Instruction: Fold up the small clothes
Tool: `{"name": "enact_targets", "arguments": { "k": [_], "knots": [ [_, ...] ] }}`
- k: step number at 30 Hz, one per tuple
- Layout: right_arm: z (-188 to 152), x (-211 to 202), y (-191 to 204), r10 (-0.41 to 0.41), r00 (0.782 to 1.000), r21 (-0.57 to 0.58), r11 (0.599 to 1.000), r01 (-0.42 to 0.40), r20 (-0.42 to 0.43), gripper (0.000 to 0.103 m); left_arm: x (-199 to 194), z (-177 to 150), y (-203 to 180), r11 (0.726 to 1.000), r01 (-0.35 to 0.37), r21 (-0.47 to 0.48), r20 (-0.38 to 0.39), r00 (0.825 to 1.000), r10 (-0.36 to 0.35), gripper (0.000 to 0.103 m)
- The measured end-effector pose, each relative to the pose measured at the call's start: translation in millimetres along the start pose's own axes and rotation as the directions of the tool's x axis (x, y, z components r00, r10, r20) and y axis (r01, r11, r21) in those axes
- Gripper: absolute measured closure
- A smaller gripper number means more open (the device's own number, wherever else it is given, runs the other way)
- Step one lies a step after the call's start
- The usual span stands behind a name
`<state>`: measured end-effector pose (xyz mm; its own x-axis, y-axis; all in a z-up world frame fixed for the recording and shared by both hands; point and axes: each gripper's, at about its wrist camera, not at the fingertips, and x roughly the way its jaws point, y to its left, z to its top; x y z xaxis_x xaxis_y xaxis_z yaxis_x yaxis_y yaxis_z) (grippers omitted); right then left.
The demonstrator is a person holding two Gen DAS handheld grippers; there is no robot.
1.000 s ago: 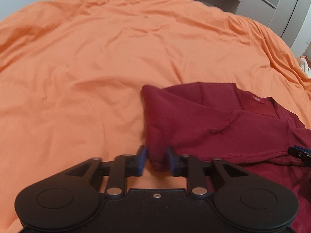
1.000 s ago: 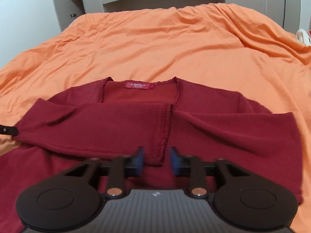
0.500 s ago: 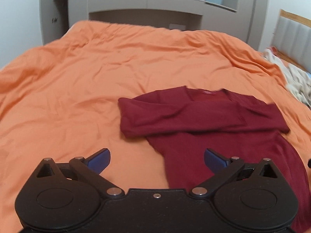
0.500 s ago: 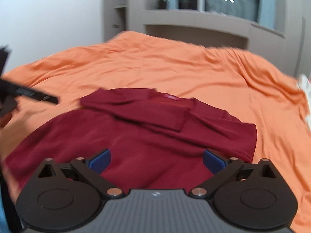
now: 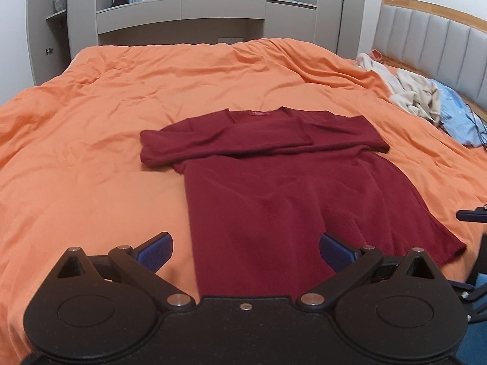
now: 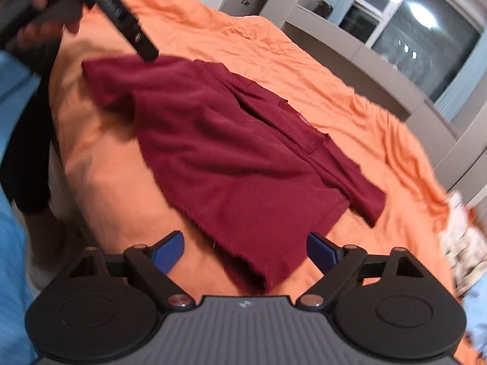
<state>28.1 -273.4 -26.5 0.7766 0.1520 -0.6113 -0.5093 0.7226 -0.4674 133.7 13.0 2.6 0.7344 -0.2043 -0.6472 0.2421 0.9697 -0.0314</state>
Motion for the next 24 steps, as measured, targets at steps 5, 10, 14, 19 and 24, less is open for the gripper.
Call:
{"name": "enact_targets", "arguments": {
  "k": [5, 10, 14, 19, 24],
  "knots": [
    [-12, 7, 12, -0.075, 0.997, -0.042, 0.996, 0.075, 0.005, 0.026, -10, -11, -4, 1.0, 0.026, -0.006, 0.001, 1.0, -0.026, 0.001],
    [-15, 13, 20, -0.109, 0.993, -0.08, 0.991, 0.111, 0.037, 0.049, -18, -19, -9, 0.998, 0.056, 0.012, 0.008, 0.998, -0.056, 0.001],
    [-13, 12, 16, -0.057, 0.998, -0.044, 0.997, 0.059, 0.033, 0.092, -24, -25, -14, 0.996, 0.076, 0.043, 0.02, 0.997, -0.077, 0.001],
    [-2, 0, -13, -0.002, 0.999, 0.142, 0.99, -0.005, 0.05, 0.097, -24, -36, -32, 0.986, 0.058, 0.159, 0.029, 0.998, -0.064, 0.001],
    [10, -17, -68, 0.059, 0.989, 0.376, 0.92, -0.107, 0.138, 0.097, -16, -45, -52, 0.968, 0.046, 0.248, 0.03, 0.998, -0.055, 0.001]
  ]
}}
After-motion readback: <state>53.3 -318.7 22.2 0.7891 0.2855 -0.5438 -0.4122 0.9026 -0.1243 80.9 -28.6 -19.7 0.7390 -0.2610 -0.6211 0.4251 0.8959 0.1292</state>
